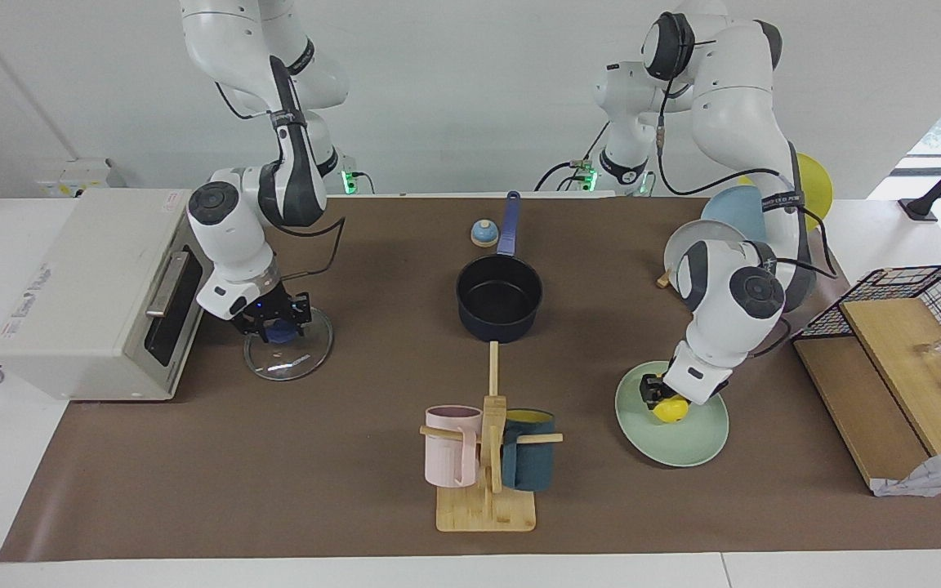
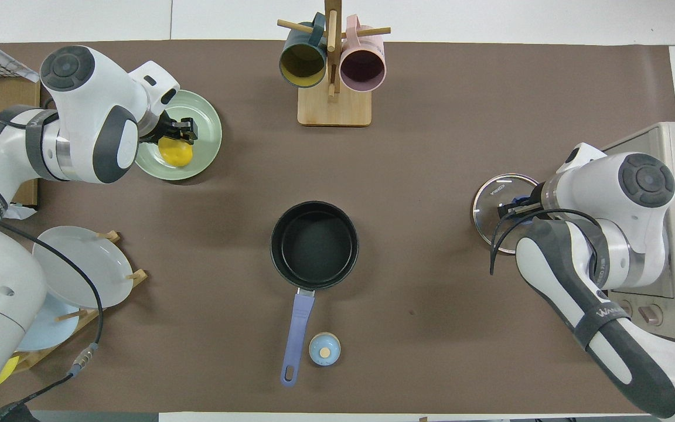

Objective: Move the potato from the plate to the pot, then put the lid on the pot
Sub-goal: 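Grasp the potato with the left gripper while the right gripper grasps the lid, then carry the yellow potato over the black pot with the left gripper and release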

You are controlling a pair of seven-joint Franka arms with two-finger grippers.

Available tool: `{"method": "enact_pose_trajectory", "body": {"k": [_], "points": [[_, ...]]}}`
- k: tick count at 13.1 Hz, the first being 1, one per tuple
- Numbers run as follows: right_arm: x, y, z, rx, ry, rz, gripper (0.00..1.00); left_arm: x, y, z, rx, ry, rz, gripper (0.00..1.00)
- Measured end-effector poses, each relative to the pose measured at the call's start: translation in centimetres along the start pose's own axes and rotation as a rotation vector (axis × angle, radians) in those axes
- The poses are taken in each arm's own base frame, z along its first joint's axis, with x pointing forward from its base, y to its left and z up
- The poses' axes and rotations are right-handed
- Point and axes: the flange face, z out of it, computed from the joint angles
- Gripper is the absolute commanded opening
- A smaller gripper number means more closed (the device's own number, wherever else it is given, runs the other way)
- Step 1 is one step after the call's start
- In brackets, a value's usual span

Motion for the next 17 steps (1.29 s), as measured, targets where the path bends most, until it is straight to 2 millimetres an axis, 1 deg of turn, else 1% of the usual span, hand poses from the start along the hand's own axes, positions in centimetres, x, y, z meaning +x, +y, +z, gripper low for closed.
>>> {"method": "enact_pose_trajectory", "body": {"k": [1,2,3,4,5,6,7,8,9,10,11,13,14,15,17], "points": [[0.7,-0.8,-1.1,0.002,-0.011,-0.017,0.0,0.2,0.1,-1.2,-0.005,0.003,-0.011,0.0],[1.5,-1.8,-2.2,0.003,-0.015,-0.036,0.0,0.1,0.4,-3.7,-0.016,0.002,-0.03,0.0],[2.1,-2.8,-3.2,0.003,-0.014,-0.051,0.0,-0.5,1.0,-7.4,-0.025,0.003,-0.057,0.0],[2.5,-3.5,-3.8,0.003,-0.013,-0.064,0.0,-2.0,2.3,-11.5,-0.029,-0.004,-0.082,0.0],[2.7,-3.8,-4.0,0.003,-0.013,-0.071,0.0,-4.1,4.6,-15.0,-0.031,-0.02,-0.1,0.0],[2.8,-3.9,-3.9,0.003,-0.014,-0.072,0.0,-6.4,7.4,-17.7,-0.034,-0.036,-0.115,0.0],[2.9,-3.8,-3.7,0.004,-0.017,-0.071,0.0,-8.8,10.4,-19.4,-0.039,-0.046,-0.124,0.0],[2.9,-3.8,-3.6,0.004,-0.02,-0.07,0.0,-11.1,13.3,-20.1,-0.042,-0.056,-0.13,0.0],[2.9,-3.8,-3.5,0.004,-0.021,-0.07,0.0,-13.5,16.2,-19.7,-0.04,-0.063,-0.128,0.0],[3.0,-3.8,-3.4,0.004,-0.021,-0.07,0.0,-15.7,18.9,-18.7,-0.045,-0.051,-0.119,0.0],[3.0,-3.8,-3.4,0.004,-0.021,-0.07,0.0,-17.7,21.3,-17.1,-0.06,-0.026,-0.104,0.0],[3.0,-3.9,-3.4,0.004,-0.021,-0.072,0.0,-21.7,24.7,-13.1,-0.077,-0.006,-0.072,0.0],[3.0,-4.0,-3.5,0.004,-0.02,-0.074,0.0,-23.2,25.7,-11.3,-0.072,-0.014,-0.058,0.0],[3.1,-4.1,-3.4,0.004,-0.021,-0.077,0.0,-24.2,26.2,-9.9,-0.063,-0.025,-0.046,0.0],[3.1,-4.3,-3.4,0.004,-0.02,-0.079,0.0,-25.0,26.2,-8.2,-0.046,-0.045,-0.038,0.0]]}}
